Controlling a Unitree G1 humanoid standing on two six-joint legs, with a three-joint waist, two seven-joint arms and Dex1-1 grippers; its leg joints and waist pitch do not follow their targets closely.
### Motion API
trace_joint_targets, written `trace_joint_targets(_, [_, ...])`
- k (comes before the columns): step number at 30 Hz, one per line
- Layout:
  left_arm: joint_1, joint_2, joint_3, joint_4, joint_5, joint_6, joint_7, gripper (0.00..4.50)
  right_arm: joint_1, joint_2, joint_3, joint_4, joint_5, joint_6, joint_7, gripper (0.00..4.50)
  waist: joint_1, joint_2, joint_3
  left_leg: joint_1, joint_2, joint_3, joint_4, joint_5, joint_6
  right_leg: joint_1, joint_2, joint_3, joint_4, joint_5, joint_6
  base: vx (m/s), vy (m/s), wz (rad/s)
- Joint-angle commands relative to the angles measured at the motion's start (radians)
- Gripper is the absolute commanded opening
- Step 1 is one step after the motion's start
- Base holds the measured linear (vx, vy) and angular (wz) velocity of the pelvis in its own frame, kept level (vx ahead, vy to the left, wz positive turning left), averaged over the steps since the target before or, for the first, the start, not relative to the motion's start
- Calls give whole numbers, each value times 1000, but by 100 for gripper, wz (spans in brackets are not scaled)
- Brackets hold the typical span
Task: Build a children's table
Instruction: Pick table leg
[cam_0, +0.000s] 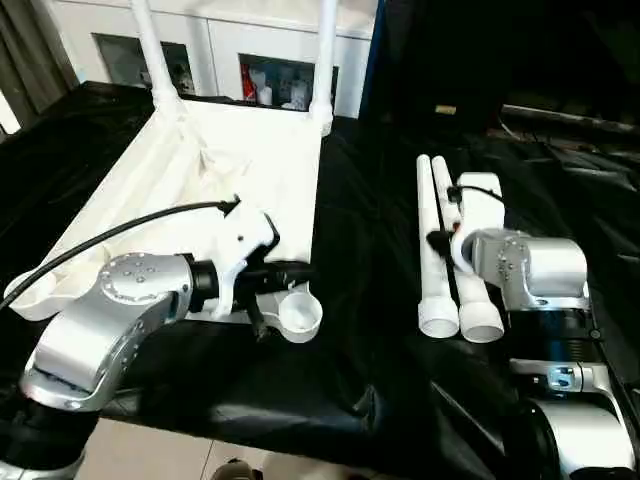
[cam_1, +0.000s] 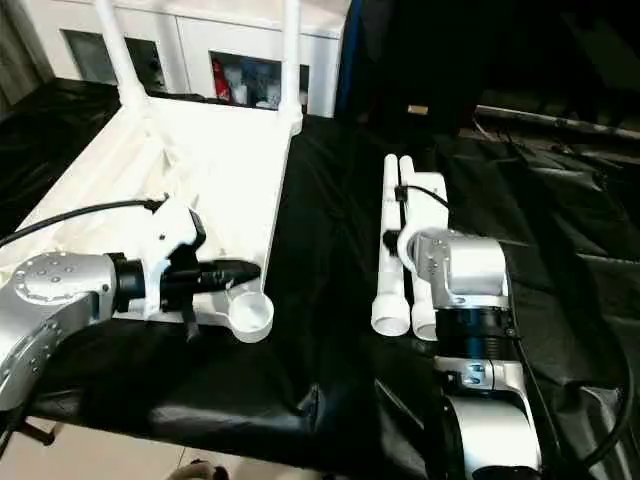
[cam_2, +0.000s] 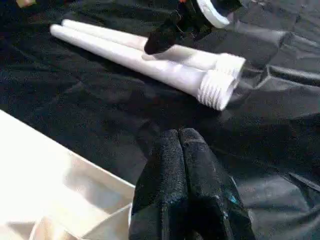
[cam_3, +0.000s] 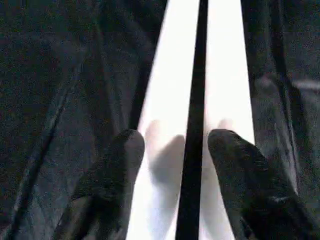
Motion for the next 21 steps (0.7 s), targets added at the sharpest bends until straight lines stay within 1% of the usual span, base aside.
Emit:
trace_joint_targets(1, [-12, -1, -18, -27, -7, 17, -5, 0, 14, 2, -11, -4, 15, 33, 6, 235, -4, 14, -67, 18, 41, -15, -72, -203, -77, 40, -74, 58, -73, -272, -95, 0, 0, 0])
trace_joint_targets(3, [-18, -6, -22, -31, -10, 28, -1, 0, 17, 1, -11, -2, 19, 44, 8, 235, -4, 12, -65, 18, 41, -15, -73, -213, -78, 40, -74, 59, -75, -286, -92, 0, 0, 0])
trace_joint_targets(5, [-24, -5, -27, -33, -10, 34, -1, 0, 16, 2, -17, 8, 30, 60, 14, 235, -3, 8, -65, 19, 41, -16, -74, -220, -76, 40, -76, 58, -78, -311, -85, 0, 0, 0])
trace_joint_targets(6, [-25, -5, -27, -34, -10, 35, -1, 0, 15, 2, -16, 10, 30, 59, 13, 235, -2, 9, -64, 19, 41, -16, -74, -223, -77, 39, -76, 58, -78, -319, -83, 0, 0, 0])
trace_joint_targets(7, [-26, -5, -27, -35, -12, 37, 0, 0, 15, 3, -15, 14, 29, 60, 13, 235, -2, 9, -64, 19, 41, -17, -74, -223, -78, 39, -77, 58, -79, -329, -80, 0, 0, 0])
trace_joint_targets(8, [-26, -3, -27, -37, -14, 39, 1, 0, 15, 4, -14, 17, 29, 62, 13, 235, -3, 6, -65, 19, 41, -16, -74, -222, -77, 40, -77, 58, -79, -330, -78, 0, 0, 0])
trace_joint_targets(9, [-26, 0, -27, -39, -15, 40, 2, 0, 17, 6, -8, 22, 31, 70, 16, 235, -2, 7, -67, 19, 42, -17, -73, -215, -78, 40, -77, 58, -78, -329, -77, 0, 0, 0])
trace_joint_targets(10, [-22, 5, -27, -43, -15, 40, 4, 0, 20, 13, -3, 29, 37, 87, 21, 235, -3, 3, -69, 19, 42, -16, -73, -210, -77, 41, -76, 57, -78, -325, -76, 0, 0, 0])
trace_joint_targets(12, [-19, 6, -27, -44, -15, 40, 5, 0, 22, 18, -3, 33, 42, 96, 25, 235, -3, 6, -69, 18, 42, -16, -73, -206, -78, 40, -77, 58, -78, -321, -78, 0, 0, 0])
trace_joint_targets(13, [-18, 3, -27, -45, -16, 44, 7, 0, 24, 24, 3, 40, 48, 108, 34, 235, -2, 3, -70, 17, 42, -16, -72, -196, -76, 42, -77, 58, -75, -311, -78, 0, 0, 0])
trace_joint_targets(14, [-18, 3, -27, -45, -16, 44, 7, 0, 24, 24, 3, 40, 48, 108, 34, 235, -2, 1, -69, 17, 42, -15, -72, -193, -75, 41, -78, 58, -76, -308, -78, 0, 0, 0])
trace_joint_targets(16, [-27, -5, -24, -46, -22, 51, 12, 0, 20, 24, 5, 52, 52, 110, 39, 235, -3, 4, -68, 18, 42, -15, -72, -194, -79, 39, -76, 58, -76, -302, -77, 0, 0, 0])
trace_joint_targets(19, [-33, -7, -28, -52, -26, 57, 11, 0, 15, 22, 2, 66, 59, 106, 43, 235, -1, 1, -67, 18, 42, -16, -73, -206, -80, 41, -78, 58, -77, -321, -73, 0, 0, 0])
trace_joint_targets(21, [-33, -6, -29, -55, -28, 59, 11, 0, 14, 22, 2, 70, 60, 106, 44, 235, -1, 1, -67, 18, 42, -16, -74, -206, -79, 40, -78, 58, -78, -324, -71, 0, 0, 0])
